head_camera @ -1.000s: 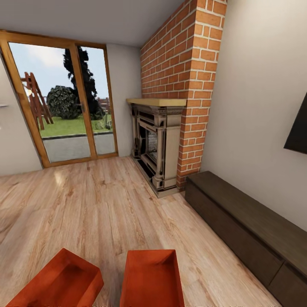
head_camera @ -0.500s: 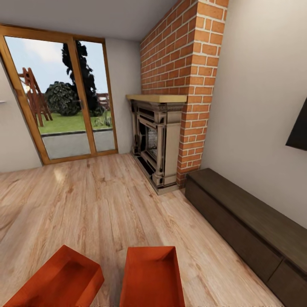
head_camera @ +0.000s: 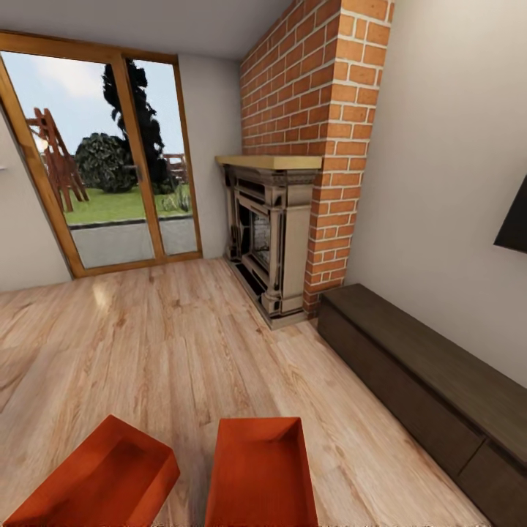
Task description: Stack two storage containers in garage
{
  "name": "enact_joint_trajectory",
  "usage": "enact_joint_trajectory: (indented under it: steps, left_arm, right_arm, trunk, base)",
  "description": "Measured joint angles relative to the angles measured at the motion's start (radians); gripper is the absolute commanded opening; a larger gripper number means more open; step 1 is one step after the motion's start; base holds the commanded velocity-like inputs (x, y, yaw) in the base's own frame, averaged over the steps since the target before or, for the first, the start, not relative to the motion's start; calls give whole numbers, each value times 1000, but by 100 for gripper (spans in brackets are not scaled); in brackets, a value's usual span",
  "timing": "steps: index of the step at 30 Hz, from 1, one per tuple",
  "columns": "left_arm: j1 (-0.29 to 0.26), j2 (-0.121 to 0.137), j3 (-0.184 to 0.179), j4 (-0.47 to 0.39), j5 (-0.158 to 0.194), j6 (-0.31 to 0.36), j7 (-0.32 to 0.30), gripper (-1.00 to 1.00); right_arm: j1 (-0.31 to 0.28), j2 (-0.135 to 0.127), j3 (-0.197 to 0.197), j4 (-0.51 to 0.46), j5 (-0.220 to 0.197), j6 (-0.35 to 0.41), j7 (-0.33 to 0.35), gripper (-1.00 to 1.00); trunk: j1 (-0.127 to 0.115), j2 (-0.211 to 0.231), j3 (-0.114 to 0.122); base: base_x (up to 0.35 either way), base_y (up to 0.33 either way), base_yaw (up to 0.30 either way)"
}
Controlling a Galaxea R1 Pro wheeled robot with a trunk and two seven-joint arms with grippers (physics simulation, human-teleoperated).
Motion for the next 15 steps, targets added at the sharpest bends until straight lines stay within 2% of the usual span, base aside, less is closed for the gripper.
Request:
enact_joint_trajectory:
  steps: [15]
  left_arm:
    - [0, 0, -3, 0, -1, 0, 0, 100]
  right_arm:
    - [0, -1, -1, 0, 1, -1, 0, 100]
  trunk:
    - [0, 0, -24]
  base:
    - [0, 0, 0]
